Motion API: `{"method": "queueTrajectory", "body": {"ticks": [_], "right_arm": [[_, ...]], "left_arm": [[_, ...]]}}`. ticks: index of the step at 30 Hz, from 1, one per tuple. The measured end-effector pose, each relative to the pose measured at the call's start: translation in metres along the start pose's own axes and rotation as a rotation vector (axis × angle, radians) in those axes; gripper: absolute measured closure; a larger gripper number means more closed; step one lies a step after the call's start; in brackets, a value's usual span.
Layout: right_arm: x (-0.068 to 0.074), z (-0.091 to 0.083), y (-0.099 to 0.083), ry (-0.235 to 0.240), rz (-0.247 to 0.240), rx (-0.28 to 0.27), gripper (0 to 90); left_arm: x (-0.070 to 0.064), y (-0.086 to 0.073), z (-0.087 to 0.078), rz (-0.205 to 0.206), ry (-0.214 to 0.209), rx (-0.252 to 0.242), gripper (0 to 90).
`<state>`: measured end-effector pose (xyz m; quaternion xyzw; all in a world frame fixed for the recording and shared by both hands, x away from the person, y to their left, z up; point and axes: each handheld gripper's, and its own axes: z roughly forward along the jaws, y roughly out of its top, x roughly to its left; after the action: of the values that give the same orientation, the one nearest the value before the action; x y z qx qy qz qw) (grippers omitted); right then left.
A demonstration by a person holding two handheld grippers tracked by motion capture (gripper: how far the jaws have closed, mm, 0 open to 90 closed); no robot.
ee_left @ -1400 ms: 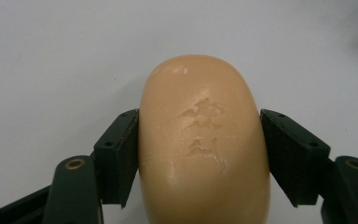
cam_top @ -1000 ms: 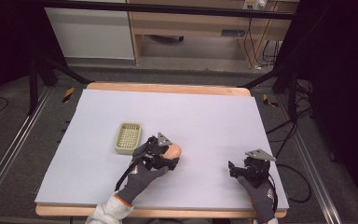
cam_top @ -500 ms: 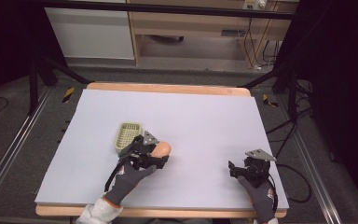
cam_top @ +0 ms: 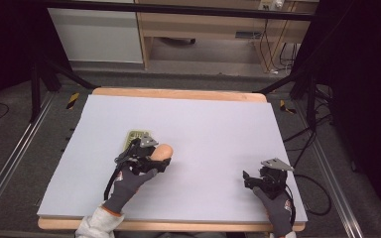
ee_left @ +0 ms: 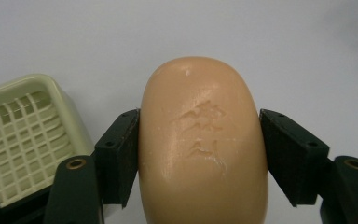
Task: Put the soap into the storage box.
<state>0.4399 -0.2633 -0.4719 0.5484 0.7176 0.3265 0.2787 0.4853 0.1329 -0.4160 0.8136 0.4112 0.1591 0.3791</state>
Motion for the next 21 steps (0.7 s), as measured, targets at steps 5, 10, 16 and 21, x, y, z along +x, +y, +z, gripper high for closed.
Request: {"method": "queueTrajectory", "body": {"ticks": [5, 10, 16, 21], "right_arm": [[0.001, 0.001, 0.000, 0.002, -0.002, 0.002, 7.8], [0.001, 0.001, 0.001, 0.003, -0.001, 0.003, 7.8], [0.002, 0.001, 0.000, 0.002, -0.005, 0.003, 7.8], [0.002, 0.001, 0.001, 0.002, 0.000, 0.005, 7.8]], "left_arm": [[0.008, 0.002, -0.001, -0.015, 0.015, -0.005, 31.8], [0.014, 0.003, -0.002, -0.028, 0.024, -0.010, 31.8], [0.025, 0.006, -0.007, -0.052, 0.039, -0.028, 31.9], [0.037, 0.007, -0.009, -0.070, 0.061, -0.030, 31.9]]}}
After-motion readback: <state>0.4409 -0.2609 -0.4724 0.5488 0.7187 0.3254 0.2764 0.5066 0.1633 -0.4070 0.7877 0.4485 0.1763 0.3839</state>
